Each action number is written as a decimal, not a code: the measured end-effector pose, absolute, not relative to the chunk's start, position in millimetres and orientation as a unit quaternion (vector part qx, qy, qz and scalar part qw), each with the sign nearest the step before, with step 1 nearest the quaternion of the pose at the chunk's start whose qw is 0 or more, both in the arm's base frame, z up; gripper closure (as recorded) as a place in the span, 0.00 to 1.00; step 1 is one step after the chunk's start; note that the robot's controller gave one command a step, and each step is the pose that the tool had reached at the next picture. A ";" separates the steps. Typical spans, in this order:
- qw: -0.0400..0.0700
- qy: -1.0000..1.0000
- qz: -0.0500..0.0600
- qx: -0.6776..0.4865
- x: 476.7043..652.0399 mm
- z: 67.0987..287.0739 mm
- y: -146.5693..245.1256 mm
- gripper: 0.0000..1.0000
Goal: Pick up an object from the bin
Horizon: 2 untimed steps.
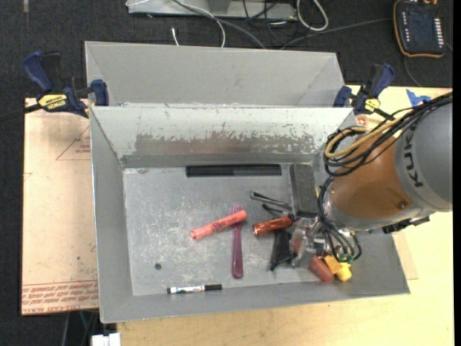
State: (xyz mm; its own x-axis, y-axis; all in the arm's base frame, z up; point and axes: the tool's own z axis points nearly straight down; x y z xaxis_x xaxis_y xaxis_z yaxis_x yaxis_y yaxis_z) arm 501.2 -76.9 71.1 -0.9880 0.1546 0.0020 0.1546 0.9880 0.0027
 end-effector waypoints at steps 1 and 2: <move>0.001 -0.997 -0.001 -0.078 501.2 71.1 -76.9 1.00; 0.001 -0.997 -0.002 -0.077 500.8 87.3 -76.4 1.00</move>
Offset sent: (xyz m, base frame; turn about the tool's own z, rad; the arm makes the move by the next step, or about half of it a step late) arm -0.0001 0.0002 0.0243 0.0002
